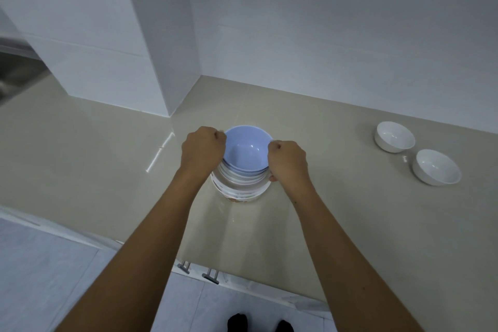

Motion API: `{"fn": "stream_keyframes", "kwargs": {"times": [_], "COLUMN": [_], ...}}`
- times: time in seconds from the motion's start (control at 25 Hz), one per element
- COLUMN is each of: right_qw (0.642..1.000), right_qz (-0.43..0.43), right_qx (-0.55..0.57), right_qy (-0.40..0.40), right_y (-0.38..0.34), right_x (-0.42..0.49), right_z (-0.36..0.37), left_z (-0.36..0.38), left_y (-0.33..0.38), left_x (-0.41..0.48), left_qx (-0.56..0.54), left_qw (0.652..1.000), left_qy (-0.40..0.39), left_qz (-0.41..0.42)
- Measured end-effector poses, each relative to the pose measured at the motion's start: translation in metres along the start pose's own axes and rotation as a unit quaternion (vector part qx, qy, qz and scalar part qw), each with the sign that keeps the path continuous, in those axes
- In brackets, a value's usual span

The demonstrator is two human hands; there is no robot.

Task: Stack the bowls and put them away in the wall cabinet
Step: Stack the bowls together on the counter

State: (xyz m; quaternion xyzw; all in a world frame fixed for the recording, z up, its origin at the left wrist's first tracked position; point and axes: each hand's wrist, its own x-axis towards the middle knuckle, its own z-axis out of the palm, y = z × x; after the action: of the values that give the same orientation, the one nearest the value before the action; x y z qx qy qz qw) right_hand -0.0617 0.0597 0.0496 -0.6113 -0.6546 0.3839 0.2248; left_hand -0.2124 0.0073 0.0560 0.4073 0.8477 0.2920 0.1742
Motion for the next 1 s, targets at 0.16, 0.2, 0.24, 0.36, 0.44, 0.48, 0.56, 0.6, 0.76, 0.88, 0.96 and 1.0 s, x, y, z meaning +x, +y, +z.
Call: {"fn": "stream_keyframes", "kwargs": {"times": [0.16,0.2,0.24,0.36,0.44,0.48,0.56,0.6,0.76,0.88,0.96,1.0], "right_qw": [0.988,0.973,0.950,0.888,0.872,0.869,0.867,0.867,0.867,0.865,0.863,0.860], "right_qz": [0.060,0.105,0.154,0.231,0.229,0.224,0.219,0.217,0.213,0.209,0.208,0.210], "right_qx": [0.136,0.204,0.270,0.391,0.421,0.430,0.441,0.443,0.449,0.455,0.460,0.465], "right_qy": [0.054,0.036,0.007,-0.080,-0.099,-0.097,-0.084,-0.075,-0.041,-0.015,-0.001,0.005], "right_y": [0.027,0.035,0.042,0.059,0.064,0.065,0.070,0.073,0.092,0.109,0.123,0.129], "right_x": [-0.006,-0.008,-0.008,-0.012,-0.013,-0.013,-0.012,-0.011,0.002,0.015,0.025,0.030], "right_z": [0.006,0.008,0.010,0.015,0.014,0.013,0.007,0.003,-0.025,-0.048,-0.066,-0.073], "left_z": [0.019,0.024,0.030,0.047,0.055,0.059,0.066,0.070,0.095,0.117,0.135,0.143], "left_y": [-0.030,-0.035,-0.039,-0.042,-0.039,-0.036,-0.027,-0.020,0.015,0.046,0.066,0.074], "left_x": [-0.005,-0.010,-0.014,-0.020,-0.020,-0.020,-0.019,-0.019,-0.017,-0.017,-0.017,-0.016], "left_qx": [-0.200,-0.283,-0.349,-0.434,-0.456,-0.462,-0.458,-0.451,-0.431,-0.430,-0.431,-0.431], "left_qw": [0.974,0.949,0.922,0.886,0.877,0.875,0.876,0.879,0.885,0.883,0.883,0.883], "left_qy": [-0.036,-0.075,-0.104,-0.123,-0.120,-0.120,-0.126,-0.133,-0.169,-0.184,-0.185,-0.182], "left_qz": [-0.098,-0.120,-0.127,-0.108,-0.092,-0.088,-0.085,-0.081,-0.045,-0.030,-0.027,-0.035]}}
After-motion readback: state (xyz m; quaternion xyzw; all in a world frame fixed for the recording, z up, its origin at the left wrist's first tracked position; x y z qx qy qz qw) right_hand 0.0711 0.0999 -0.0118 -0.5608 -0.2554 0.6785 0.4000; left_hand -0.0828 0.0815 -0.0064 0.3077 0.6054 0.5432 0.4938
